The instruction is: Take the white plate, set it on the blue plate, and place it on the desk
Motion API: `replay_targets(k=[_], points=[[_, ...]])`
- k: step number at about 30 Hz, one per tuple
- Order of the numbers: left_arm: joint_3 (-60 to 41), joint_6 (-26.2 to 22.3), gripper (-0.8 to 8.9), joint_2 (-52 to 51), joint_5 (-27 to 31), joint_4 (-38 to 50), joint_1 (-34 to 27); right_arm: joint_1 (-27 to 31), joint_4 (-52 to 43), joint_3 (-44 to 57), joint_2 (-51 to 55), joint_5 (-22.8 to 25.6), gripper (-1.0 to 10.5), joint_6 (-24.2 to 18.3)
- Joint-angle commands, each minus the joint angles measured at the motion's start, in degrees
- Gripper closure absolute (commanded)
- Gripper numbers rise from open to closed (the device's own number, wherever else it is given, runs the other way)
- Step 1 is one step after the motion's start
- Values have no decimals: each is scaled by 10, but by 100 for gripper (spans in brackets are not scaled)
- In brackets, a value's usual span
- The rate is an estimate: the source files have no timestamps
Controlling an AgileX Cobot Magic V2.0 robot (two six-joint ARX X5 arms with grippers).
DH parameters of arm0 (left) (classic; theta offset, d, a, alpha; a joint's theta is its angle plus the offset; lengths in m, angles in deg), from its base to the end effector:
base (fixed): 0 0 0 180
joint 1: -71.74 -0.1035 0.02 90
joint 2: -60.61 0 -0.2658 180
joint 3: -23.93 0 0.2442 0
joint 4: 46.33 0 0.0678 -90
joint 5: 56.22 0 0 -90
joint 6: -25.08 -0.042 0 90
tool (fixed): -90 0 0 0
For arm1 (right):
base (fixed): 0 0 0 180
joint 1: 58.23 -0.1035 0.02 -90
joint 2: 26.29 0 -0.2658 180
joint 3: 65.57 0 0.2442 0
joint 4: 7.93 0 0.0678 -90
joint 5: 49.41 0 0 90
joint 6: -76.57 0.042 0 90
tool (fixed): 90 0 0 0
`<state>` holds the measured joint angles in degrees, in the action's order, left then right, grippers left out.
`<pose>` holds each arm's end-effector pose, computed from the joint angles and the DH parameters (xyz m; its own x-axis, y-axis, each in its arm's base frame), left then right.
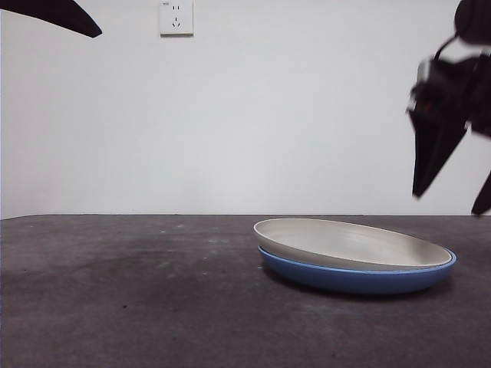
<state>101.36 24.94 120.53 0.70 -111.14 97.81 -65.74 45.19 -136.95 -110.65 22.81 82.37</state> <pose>0.1602 -0.1039 0.3313 0.2706 -0.7400 -0.6158 0.7023 0.5892 -0.3995 0.2715 0.0487 0.2146 0.3426 0.3532 -0.8706 -0.1542 0.9352 0.3187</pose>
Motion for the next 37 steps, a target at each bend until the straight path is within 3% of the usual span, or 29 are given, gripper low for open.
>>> replay_targets(k=[1,8,27,37], points=[[4,-7,479,4,-4,5,3,-2,-18,-9,-40,-1,559,-7],[4,-7,479,4,-4,6,3,-2,-49,-9,-93,-2,604,-6],[4,-7,479,4,-4,8,3,-2,-75,-9,-125,3,933,-5],[4,-7,479,4,-4,7,3,-2,-76,-9,-103,2,935,0]])
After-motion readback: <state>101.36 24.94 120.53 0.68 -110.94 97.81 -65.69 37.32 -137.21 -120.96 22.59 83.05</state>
